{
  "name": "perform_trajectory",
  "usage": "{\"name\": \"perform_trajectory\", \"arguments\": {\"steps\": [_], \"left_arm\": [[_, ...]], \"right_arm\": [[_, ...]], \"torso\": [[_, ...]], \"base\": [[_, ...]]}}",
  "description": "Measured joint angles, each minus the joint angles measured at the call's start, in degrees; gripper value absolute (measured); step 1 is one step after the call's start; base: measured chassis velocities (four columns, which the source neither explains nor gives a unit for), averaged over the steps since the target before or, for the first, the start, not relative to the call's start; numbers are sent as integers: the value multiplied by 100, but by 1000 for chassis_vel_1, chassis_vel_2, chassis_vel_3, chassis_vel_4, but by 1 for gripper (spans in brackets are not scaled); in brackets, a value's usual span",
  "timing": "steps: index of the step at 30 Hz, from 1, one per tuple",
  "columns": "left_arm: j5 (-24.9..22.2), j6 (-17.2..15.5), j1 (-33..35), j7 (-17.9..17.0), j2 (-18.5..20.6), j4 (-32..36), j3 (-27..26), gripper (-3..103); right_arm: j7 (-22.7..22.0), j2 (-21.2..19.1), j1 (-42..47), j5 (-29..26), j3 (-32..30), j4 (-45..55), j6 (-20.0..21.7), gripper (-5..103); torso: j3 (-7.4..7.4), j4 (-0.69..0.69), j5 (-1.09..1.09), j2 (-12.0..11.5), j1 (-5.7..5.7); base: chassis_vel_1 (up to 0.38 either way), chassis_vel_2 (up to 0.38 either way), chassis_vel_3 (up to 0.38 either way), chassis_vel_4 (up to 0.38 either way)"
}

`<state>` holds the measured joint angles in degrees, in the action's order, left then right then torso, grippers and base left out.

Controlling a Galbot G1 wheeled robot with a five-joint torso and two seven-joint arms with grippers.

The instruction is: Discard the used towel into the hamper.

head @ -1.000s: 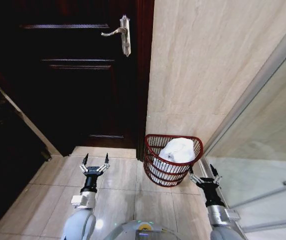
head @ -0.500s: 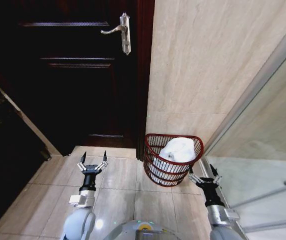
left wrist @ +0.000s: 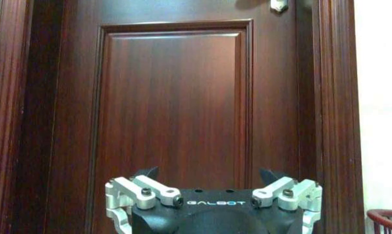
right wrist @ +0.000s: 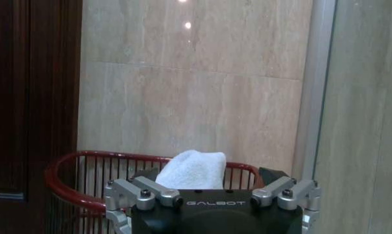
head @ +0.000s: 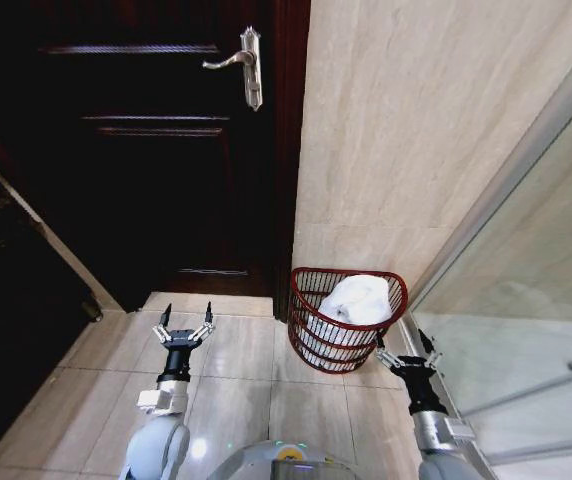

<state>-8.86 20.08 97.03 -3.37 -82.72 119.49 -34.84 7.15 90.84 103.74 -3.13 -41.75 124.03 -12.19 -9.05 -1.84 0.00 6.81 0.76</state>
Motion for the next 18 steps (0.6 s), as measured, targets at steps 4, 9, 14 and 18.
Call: {"name": "perform_trajectory", "arguments": {"steps": [4, 9, 14, 18], "left_arm": [[3, 0, 1, 4, -7, 19, 10, 100], [14, -4, 19, 9, -21, 23, 36, 100], [19, -15, 33, 12, -28, 39, 48, 100], [19, -21, 34, 13, -24, 62, 41, 100]], "right_arm": [[-9, -10, 16, -15, -19, 7, -18, 100], [-31, -24, 69, -56, -23, 14, -60, 100], [-47, -28, 99, -66, -16, 10, -90, 100], [-49, -20, 91, -68, -9, 32, -89, 100]], "torso": [[-2, 0, 0, 2, 1], [-4, 0, 0, 5, 2], [-6, 0, 0, 7, 2], [-7, 0, 0, 9, 3]], "base": [[26, 15, -17, -29], [19, 21, -14, -20], [0, 0, 0, 0], [27, 25, -27, -44]]}}
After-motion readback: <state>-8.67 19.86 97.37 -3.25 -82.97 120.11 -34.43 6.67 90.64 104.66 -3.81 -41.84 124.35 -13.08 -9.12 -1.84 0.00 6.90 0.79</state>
